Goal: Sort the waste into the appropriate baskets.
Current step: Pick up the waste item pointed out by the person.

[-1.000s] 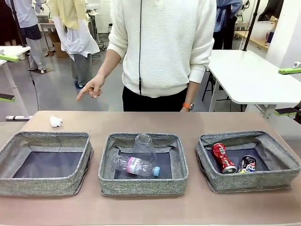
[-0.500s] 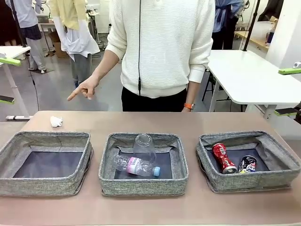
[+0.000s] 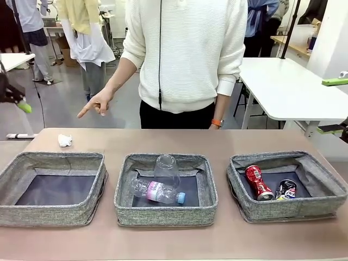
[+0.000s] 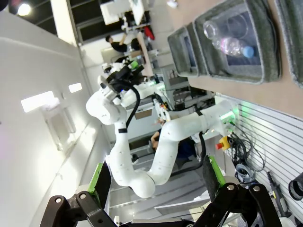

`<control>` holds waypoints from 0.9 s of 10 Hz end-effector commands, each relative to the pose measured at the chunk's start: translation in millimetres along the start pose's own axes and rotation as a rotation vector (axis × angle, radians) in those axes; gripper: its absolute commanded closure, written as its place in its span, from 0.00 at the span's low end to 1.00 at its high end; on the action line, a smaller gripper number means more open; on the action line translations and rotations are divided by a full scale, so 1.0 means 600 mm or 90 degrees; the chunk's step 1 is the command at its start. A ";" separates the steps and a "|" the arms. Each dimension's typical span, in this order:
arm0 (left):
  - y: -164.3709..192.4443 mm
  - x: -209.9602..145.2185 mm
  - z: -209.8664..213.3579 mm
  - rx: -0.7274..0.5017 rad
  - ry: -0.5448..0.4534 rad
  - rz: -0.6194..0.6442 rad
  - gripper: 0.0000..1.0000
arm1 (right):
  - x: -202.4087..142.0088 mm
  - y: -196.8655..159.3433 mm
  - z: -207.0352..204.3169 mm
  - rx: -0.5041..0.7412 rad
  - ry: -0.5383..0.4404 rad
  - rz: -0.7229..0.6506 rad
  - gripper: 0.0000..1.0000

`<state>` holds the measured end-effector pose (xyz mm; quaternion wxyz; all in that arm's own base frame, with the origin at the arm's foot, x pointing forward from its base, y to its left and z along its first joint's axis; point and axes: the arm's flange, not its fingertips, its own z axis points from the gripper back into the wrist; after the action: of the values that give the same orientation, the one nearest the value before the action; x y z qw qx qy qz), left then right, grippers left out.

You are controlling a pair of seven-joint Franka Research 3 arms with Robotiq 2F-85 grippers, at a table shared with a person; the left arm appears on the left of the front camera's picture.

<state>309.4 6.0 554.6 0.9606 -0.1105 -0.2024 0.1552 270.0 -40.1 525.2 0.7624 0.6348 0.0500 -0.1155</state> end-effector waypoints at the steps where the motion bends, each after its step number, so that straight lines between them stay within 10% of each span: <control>1: -0.017 -0.004 -0.033 0.383 -0.039 -0.152 0.00 | 0.003 0.007 0.004 0.011 0.006 0.016 0.00; 2: -0.031 0.005 -0.036 0.343 -0.094 -0.145 0.00 | 0.003 0.007 0.004 0.011 0.006 0.016 0.00; 3: -0.012 0.000 -0.020 0.099 -0.018 -0.046 0.00 | 0.003 0.007 0.004 0.011 0.006 0.016 0.00; 9: -0.014 0.020 -0.036 0.128 0.010 -0.129 0.00 | 0.003 0.007 0.004 0.011 0.006 0.016 0.00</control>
<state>321.0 -1.8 542.6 0.9729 -0.0148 -0.2015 0.1121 270.0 -40.4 525.3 0.7622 0.6350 0.0500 -0.1155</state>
